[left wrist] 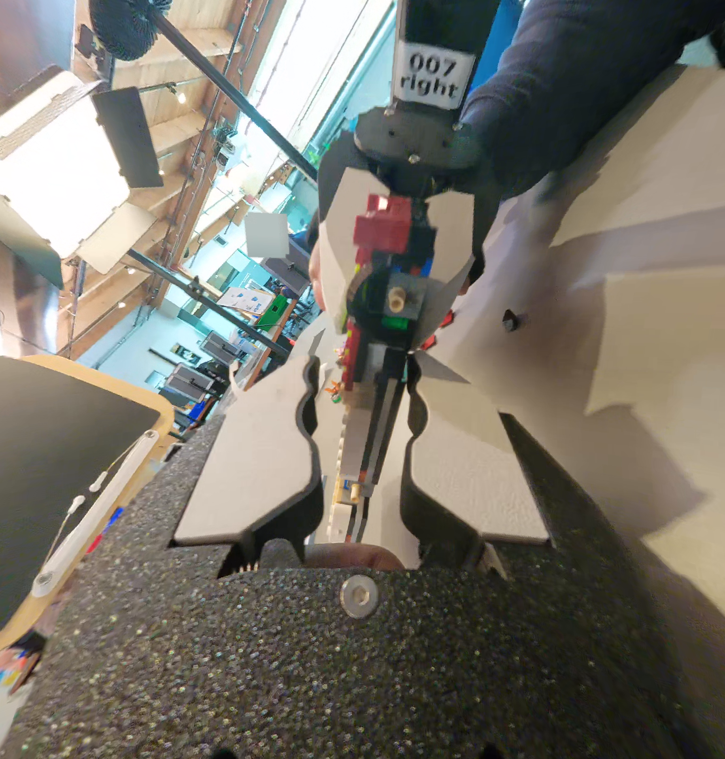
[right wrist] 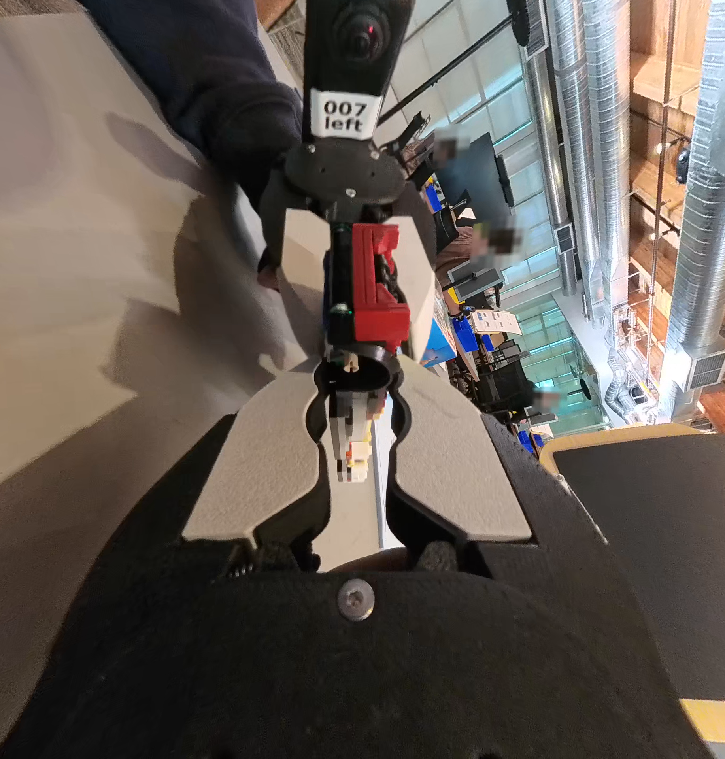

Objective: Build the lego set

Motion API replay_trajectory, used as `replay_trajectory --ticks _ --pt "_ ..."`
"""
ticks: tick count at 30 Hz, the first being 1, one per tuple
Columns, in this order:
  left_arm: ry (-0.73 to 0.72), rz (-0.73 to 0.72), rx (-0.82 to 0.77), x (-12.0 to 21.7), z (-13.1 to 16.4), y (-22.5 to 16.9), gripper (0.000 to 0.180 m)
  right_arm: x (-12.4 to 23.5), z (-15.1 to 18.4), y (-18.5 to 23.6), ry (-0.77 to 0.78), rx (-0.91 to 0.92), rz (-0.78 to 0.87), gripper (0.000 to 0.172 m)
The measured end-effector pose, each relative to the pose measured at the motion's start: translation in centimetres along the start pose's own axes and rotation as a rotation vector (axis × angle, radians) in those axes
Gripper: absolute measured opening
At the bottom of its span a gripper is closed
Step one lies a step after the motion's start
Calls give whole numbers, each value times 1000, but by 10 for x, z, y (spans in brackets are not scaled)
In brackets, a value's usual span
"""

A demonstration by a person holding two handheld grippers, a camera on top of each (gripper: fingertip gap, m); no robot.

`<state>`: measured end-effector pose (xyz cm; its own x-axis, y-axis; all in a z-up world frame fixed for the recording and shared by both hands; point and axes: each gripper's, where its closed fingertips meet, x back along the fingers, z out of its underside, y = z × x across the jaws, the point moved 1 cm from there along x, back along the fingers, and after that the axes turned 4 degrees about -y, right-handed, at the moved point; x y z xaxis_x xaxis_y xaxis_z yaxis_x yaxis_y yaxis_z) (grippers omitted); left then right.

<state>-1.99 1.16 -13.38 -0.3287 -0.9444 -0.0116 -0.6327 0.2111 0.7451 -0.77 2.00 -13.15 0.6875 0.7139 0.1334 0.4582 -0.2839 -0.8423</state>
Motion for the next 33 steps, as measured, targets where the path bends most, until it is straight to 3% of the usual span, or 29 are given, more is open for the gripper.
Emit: replay_trajectory --ticks 4,21,28,33 --pt "1 20 -17 -4 -9 -3 36 2 -1 -4 -22 -31 5 27" --pt "93 -47 -148 -19 0 -4 47 -1 4 -7 -15 -13 32 27" --pt "70 -150 -147 -13 3 6 28 4 15 -21 26 -57 129 35" --pt "84 -140 -188 -17 7 3 28 7 19 -17 51 -52 116 35"
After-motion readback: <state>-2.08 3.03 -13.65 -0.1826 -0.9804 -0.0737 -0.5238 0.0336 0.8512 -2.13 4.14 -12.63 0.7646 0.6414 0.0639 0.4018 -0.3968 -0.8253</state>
